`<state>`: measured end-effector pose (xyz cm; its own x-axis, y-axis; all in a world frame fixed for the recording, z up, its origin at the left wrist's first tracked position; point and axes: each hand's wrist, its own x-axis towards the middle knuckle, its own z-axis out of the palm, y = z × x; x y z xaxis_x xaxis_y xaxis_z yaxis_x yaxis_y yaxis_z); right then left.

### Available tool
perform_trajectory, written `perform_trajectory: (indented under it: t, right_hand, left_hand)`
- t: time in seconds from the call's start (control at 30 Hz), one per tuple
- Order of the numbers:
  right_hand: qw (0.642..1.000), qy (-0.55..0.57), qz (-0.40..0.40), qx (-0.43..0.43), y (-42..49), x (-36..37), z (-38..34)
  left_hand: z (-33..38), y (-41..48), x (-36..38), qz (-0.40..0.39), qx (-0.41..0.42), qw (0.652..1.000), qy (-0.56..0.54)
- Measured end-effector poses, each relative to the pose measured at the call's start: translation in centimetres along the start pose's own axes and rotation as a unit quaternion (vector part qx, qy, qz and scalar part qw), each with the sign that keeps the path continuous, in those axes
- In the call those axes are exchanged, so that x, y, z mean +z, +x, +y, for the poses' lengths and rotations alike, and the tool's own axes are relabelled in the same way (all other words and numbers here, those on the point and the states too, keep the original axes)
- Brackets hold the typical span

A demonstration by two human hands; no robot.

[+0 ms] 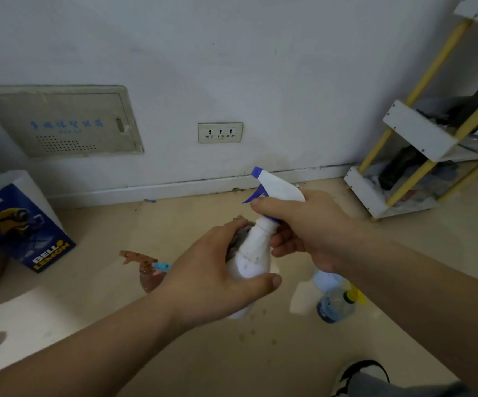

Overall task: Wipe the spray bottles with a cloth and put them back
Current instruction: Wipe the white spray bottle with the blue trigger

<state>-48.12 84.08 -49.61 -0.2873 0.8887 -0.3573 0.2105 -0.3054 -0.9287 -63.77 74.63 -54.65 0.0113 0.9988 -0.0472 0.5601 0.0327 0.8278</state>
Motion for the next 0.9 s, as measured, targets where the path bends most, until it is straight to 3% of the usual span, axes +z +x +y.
perform_trajectory:
  t: [0.13,0.3,0.5,0.6,0.73,0.9]
  right_hand:
    - [0.998,-0.053,-0.035,0.009,-0.5,-0.1,-0.3]
    - [0.995,-0.096,-0.004,0.0,-0.5,-0.1,-0.2]
    - [0.985,-0.169,0.02,-0.016,-0.7,-0.1,-0.2]
    - [0.963,-0.254,0.054,-0.068,-0.5,0.0,0.0]
    - [0.969,-0.224,0.069,-0.078,-0.3,0.2,0.3]
    - [0.991,-0.129,0.035,0.002,-0.6,0.3,-0.2]
  left_hand:
    - [0.1,0.1,-0.2,-0.019,-0.019,0.999,-0.019]
    - [-0.1,0.3,-0.9,-0.078,0.002,0.996,-0.042]
    - [-1.0,1.1,-2.9,-0.122,0.033,0.989,0.083]
    - [-0.3,0.8,-2.7,-0.088,0.035,0.993,0.065]
    - [1.0,0.0,-0.5,0.077,0.021,0.997,-0.005]
    - [1.7,-2.4,2.1,0.069,0.135,0.98,0.127]
